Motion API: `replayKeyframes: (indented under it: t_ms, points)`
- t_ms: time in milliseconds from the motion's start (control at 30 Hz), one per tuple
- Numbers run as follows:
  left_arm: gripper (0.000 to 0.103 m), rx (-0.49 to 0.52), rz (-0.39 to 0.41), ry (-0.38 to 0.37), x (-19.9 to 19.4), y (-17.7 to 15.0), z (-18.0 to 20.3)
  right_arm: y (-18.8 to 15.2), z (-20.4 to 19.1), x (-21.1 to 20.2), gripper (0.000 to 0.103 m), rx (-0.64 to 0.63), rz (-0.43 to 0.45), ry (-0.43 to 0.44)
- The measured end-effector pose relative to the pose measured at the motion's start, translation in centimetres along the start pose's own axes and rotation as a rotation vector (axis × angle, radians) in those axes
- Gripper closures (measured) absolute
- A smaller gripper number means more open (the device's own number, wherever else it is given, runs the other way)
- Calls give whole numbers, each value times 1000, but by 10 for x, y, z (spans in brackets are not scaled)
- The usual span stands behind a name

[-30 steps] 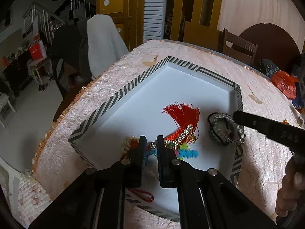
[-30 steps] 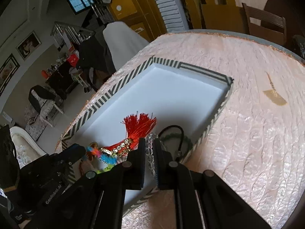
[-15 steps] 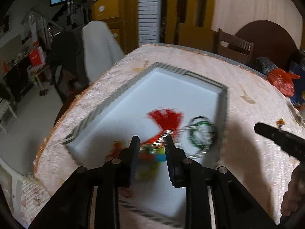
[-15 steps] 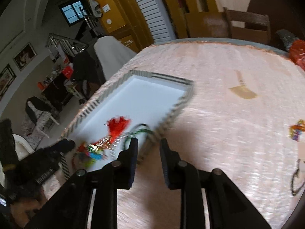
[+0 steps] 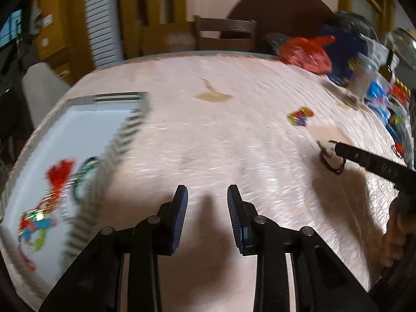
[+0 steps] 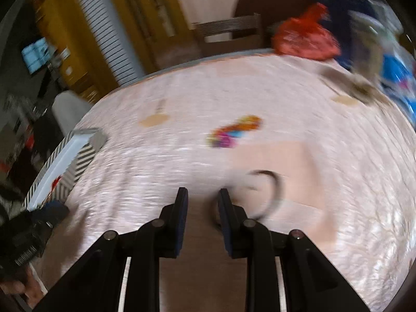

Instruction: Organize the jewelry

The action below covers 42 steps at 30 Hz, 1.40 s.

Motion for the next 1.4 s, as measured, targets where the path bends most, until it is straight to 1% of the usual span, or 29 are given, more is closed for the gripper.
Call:
replayKeyframes:
  t_ms: [67, 133, 167, 200, 267, 300, 333, 400, 433, 533, 567, 667, 700, 833, 900, 967, 1200, 1267, 1333, 1400]
  points:
    - [47, 20, -6, -17, 10, 0, 16, 1, 16, -3, 79, 26, 10, 0]
    - [47, 27, -21, -12, 17, -3, 22, 4, 19, -1, 78, 18, 17, 8]
    - [47, 29, -29, -13, 21, -5, 24, 4, 18, 0, 75, 9, 18, 10]
    - [47, 29, -41, -15, 25, -9, 25, 6, 19, 3, 65, 0, 14, 11]
    - [44, 29, -24, -20, 23, -9, 26, 8, 17, 12, 58, -27, -2, 4]
    - [44, 28, -25, -23, 24, -9, 26, 9, 18, 18, 58, -46, -11, -24]
    - [43, 26, -23, -23, 24, -9, 26, 9, 17, 22, 58, -54, -19, -36]
    - [40, 36, -21, -16, 24, -9, 28, 8, 16, 32, 57, -52, -57, -29]
    - [38, 41, -21, -16, 25, -10, 30, 9, 15, 34, 57, -59, -60, -38]
    - [35, 38, -24, -27, 25, -10, 30, 12, 16, 40, 57, -87, -74, -101]
    - [34, 38, -24, -27, 25, -11, 30, 13, 15, 41, 57, -108, -79, -117]
    - [34, 40, -24, -26, 25, -11, 31, 12, 8, 50, 57, -205, -115, -206]
    - [33, 39, -24, -27, 25, -10, 31, 12, 6, 51, 57, -218, -117, -218]
    - [33, 38, -24, -27, 25, -10, 31, 13, 7, 50, 57, -209, -114, -212]
    - [33, 38, -24, -27, 25, -11, 31, 13, 7, 50, 66, -215, -111, -218]
    - [33, 38, -24, -27, 25, -11, 31, 13, 7, 46, 66, -205, -104, -217]
    - [33, 39, -23, -27, 25, -11, 31, 6, 17, 16, 66, -115, -20, -188]
    - [33, 38, -24, -24, 25, -11, 30, 1, 20, 9, 66, -102, -15, -181]
    - [31, 52, -32, -19, 27, -9, 33, -3, 25, 6, 66, -100, -28, -190]
    - [31, 59, -50, -32, 31, 0, 37, -8, 32, 6, 66, -76, -52, -184]
Point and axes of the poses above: each gripper's, at about its wrist camera, not at the fingertips, and x roughly the way its jaws point, z to its right, y to its top, the point moved 8 cm from there along x, roughly the way its jaws point, and after that the axes turned 8 degrees about y, right-handed, at the moved point
